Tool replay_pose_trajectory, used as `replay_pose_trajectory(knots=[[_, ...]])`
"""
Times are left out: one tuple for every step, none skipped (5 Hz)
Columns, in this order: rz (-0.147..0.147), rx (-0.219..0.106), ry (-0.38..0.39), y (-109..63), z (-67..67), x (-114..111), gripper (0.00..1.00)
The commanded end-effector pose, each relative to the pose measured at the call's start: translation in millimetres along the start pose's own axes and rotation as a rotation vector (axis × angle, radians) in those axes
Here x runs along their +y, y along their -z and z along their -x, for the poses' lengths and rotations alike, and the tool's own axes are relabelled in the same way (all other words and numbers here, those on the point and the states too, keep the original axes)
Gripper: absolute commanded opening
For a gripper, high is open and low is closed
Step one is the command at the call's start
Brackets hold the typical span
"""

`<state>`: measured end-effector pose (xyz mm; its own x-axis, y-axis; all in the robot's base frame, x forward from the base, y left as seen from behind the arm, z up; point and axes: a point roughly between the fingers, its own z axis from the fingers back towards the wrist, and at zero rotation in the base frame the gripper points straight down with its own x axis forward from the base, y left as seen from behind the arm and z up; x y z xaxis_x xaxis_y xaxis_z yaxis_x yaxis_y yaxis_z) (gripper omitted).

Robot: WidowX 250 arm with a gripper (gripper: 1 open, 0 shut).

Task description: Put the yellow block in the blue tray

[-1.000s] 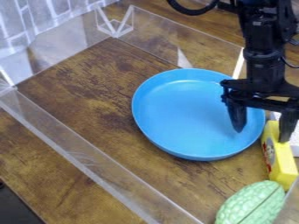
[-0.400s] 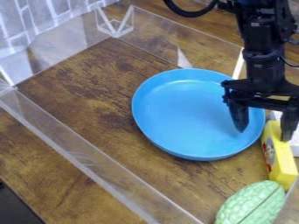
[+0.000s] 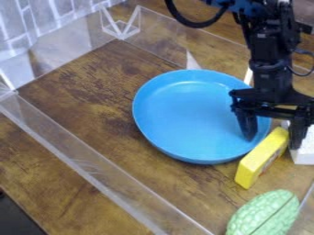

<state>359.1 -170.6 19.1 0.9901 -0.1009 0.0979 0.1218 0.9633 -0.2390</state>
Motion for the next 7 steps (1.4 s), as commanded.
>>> replay_pose_trajectory(knots=[[-0.033,0.053,0.008,19.3,5.8,10.5,1.0],[-0.041,0.059,0.012,20.6,3.6,6.7,1.0],[-0.05,0.066,0.018,21.4,2.5,4.8,1.0],[-0.06,0.072,0.024,23.1,2.0,4.3,1.0],[-0.069,0.078,0.031,24.4,1.7,3.4,1.0],[-0.078,0.084,0.039,25.4,1.9,3.7,1.0],[-0.088,0.09,0.048,26.2,2.0,4.5,1.0]])
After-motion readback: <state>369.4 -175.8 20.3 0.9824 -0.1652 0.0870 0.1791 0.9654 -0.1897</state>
